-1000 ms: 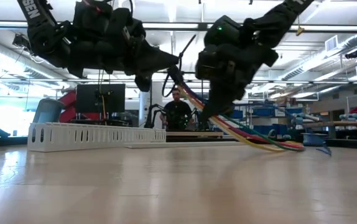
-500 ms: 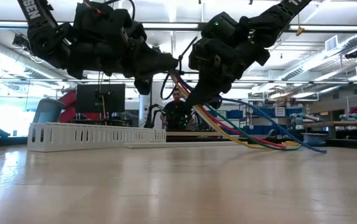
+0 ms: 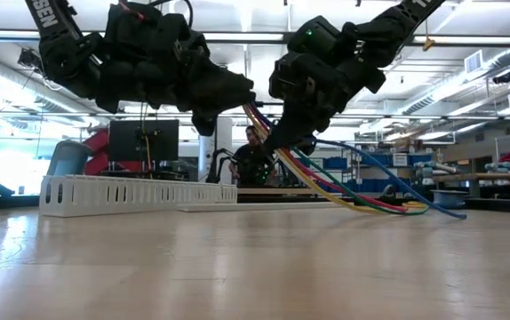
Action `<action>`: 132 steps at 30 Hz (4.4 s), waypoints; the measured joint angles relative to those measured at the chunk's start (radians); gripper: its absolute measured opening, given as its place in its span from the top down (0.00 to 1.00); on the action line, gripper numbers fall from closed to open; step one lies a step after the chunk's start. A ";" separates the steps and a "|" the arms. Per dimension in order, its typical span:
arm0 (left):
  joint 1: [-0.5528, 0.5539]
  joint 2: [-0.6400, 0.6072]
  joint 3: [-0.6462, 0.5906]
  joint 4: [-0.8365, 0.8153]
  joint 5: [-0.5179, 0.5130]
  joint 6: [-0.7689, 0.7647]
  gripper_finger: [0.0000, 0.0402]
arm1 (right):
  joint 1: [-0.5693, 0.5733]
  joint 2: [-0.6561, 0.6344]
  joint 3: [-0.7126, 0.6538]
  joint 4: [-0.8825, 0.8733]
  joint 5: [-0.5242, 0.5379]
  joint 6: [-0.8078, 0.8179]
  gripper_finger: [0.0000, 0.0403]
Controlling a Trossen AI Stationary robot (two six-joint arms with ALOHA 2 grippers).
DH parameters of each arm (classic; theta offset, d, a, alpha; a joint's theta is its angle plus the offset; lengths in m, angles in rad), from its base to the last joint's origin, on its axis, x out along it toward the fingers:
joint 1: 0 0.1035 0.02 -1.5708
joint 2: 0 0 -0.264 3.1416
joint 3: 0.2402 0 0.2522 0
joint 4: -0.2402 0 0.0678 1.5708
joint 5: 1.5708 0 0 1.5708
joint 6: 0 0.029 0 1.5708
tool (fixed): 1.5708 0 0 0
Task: Ziptie cables
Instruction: Wrap the cable wires with the black zip tie
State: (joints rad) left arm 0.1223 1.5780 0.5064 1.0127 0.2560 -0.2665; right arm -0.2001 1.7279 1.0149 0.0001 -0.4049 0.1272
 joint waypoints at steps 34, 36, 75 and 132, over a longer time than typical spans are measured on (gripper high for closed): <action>0.005 -0.096 -0.153 0.115 -0.260 0.053 0.77 | 0.015 0.001 -0.002 -0.033 0.002 -0.027 0.99; 0.001 -0.095 -0.152 0.119 -0.255 0.053 0.75 | 0.015 0.001 -0.002 -0.027 0.003 -0.028 0.99; 0.002 -0.036 -0.067 0.115 -0.254 0.039 0.88 | 0.016 0.000 0.001 -0.193 0.124 -0.024 0.92; -0.192 -0.278 -0.235 -0.216 -0.674 -0.056 0.88 | 0.105 -0.396 -0.225 -0.441 0.367 0.019 0.87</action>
State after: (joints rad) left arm -0.0699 1.2995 0.2718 0.7972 -0.4182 -0.3222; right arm -0.0951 1.3319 0.7902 -0.4409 -0.0376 0.1461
